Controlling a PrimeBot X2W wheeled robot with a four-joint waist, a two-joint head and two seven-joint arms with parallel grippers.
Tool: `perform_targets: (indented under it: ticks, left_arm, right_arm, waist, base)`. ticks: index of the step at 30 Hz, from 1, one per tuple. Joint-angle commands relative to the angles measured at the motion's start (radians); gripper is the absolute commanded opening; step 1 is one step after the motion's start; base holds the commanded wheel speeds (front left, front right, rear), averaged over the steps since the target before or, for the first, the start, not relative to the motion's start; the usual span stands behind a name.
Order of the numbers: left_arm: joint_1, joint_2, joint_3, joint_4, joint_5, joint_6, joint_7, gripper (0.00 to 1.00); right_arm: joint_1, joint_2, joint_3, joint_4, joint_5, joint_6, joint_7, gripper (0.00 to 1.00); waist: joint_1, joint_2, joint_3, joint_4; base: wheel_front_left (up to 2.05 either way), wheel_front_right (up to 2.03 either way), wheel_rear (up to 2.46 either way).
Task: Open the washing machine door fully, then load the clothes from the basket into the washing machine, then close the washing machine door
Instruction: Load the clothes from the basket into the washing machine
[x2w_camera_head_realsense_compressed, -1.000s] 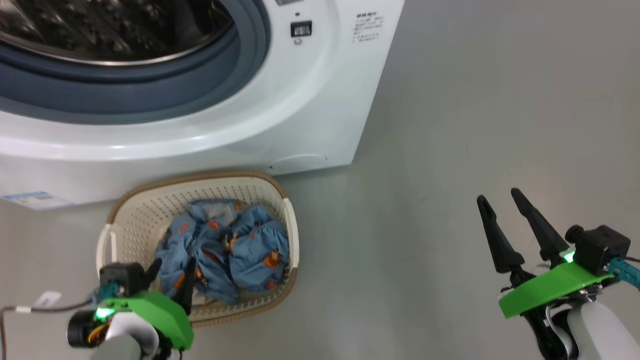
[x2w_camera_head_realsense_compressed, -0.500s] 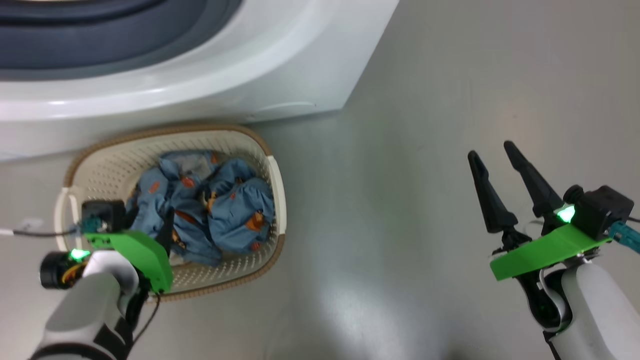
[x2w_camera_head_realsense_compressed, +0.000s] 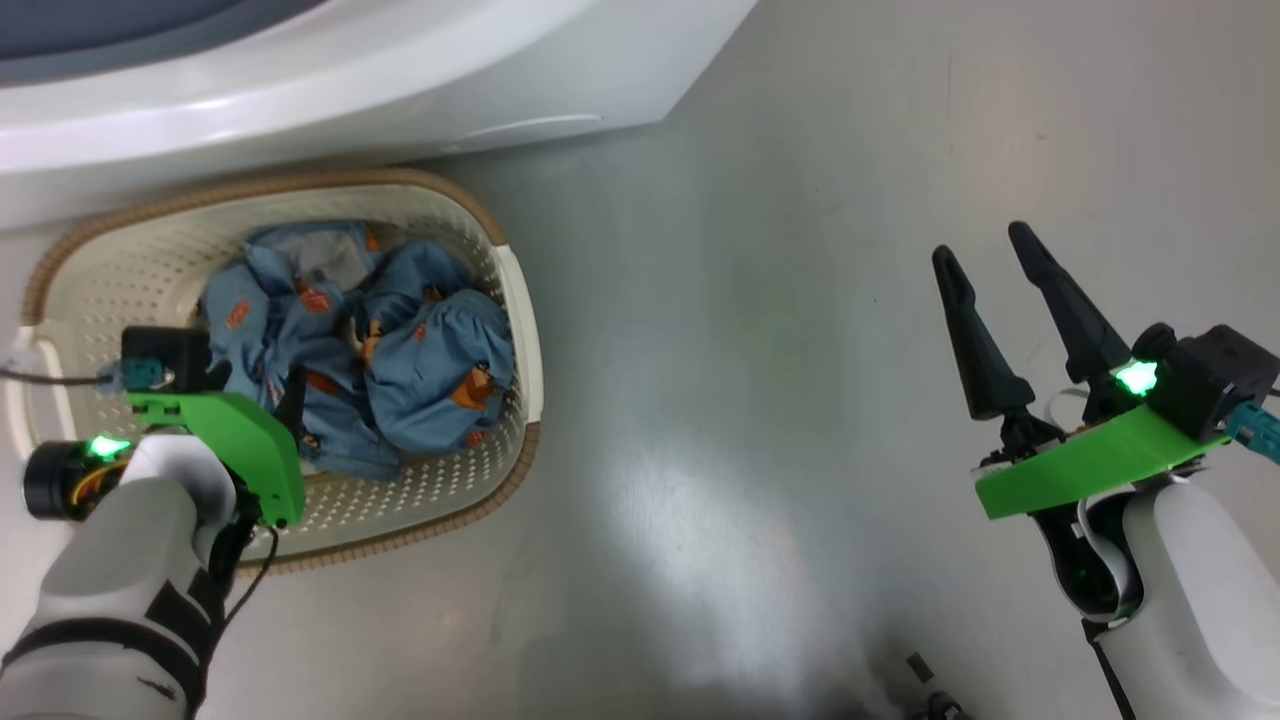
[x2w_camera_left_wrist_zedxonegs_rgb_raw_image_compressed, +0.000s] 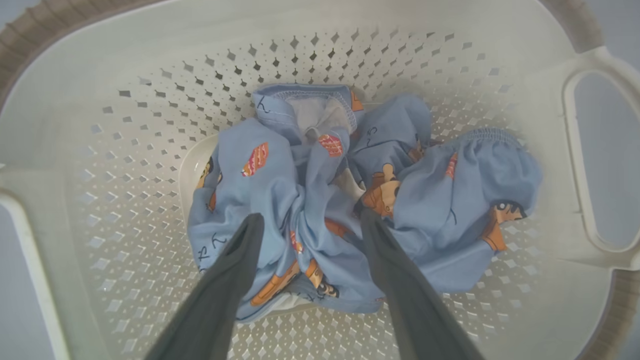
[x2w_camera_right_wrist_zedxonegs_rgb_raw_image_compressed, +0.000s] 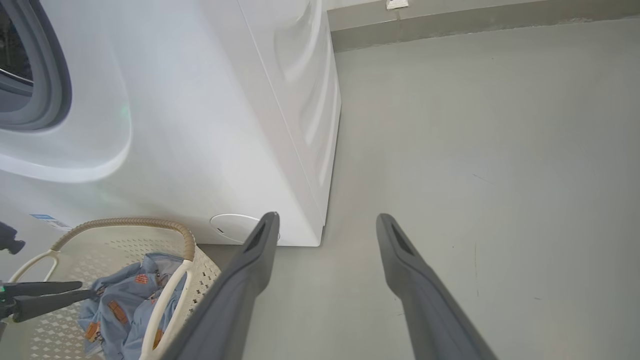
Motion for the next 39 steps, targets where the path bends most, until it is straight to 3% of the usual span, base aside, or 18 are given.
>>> perform_targets:
  ticks: [1, 18, 19, 20, 21, 22, 23, 29, 39]
  left_arm:
    - [-0.008, 0.046, 0.008, 0.003, -0.013, -0.002, 0.006, 1.0]
    - [-0.08, 0.087, -0.022, 0.033, -0.038, 0.0, 0.059, 1.0]
    - [-0.079, 0.089, -0.024, 0.034, -0.038, 0.0, 0.066, 0.96]
    - [-0.08, 0.093, -0.025, 0.035, -0.039, 0.0, 0.075, 0.65]
    - [-0.08, 0.097, -0.026, 0.035, -0.04, 0.0, 0.08, 0.47]
    - [-0.08, 0.1, -0.027, 0.036, -0.041, 0.0, 0.083, 0.17]
    - [-0.081, 0.101, -0.027, 0.036, -0.042, 0.0, 0.086, 0.0]
    - [-0.082, 0.099, -0.023, 0.037, -0.057, -0.001, 0.085, 0.0]
    - [-0.012, 0.044, 0.013, 0.034, -0.114, -0.002, -0.045, 0.0]
  right_arm:
    - [0.011, 0.002, 0.021, -0.025, -0.005, 0.003, -0.012, 1.0]
    - [-0.018, 0.006, 0.033, -0.053, -0.007, 0.003, -0.012, 1.0]
    - [-0.018, 0.005, 0.034, -0.055, -0.006, 0.003, -0.012, 1.0]
    - [-0.018, 0.006, 0.036, -0.056, -0.006, 0.003, -0.012, 1.0]
    - [-0.018, 0.006, 0.037, -0.056, -0.006, 0.003, -0.012, 1.0]
    - [-0.018, 0.007, 0.038, -0.057, -0.007, 0.003, -0.012, 1.0]
    - [-0.019, 0.007, 0.039, -0.058, -0.007, 0.003, -0.012, 1.0]
    - [-0.019, 0.007, 0.035, -0.05, -0.011, 0.003, -0.012, 1.0]
    - [0.008, 0.001, 0.035, -0.026, -0.013, 0.003, -0.012, 1.0]
  waist:
    - [0.0, 0.0, 0.026, -0.009]
    - [0.0, 0.0, 0.108, -0.031]
    - [0.0, 0.0, 0.109, -0.034]
    - [0.0, 0.0, 0.11, -0.036]
    - [0.0, 0.0, 0.11, -0.039]
    - [0.0, 0.0, 0.111, -0.041]
    - [0.0, 0.0, 0.112, -0.043]
    - [0.0, 0.0, 0.101, -0.035]
    - [0.0, 0.0, -0.024, 0.022]
  base:
    - [0.0, 0.0, 0.0]
    - [0.0, 0.0, 0.0]
    - [0.0, 0.0, 0.0]
    - [0.0, 0.0, 0.0]
    - [0.0, 0.0, 0.0]
    - [0.0, 0.0, 0.0]
    - [0.0, 0.0, 0.0]
    - [0.0, 0.0, 0.0]
    - [0.0, 0.0, 0.0]
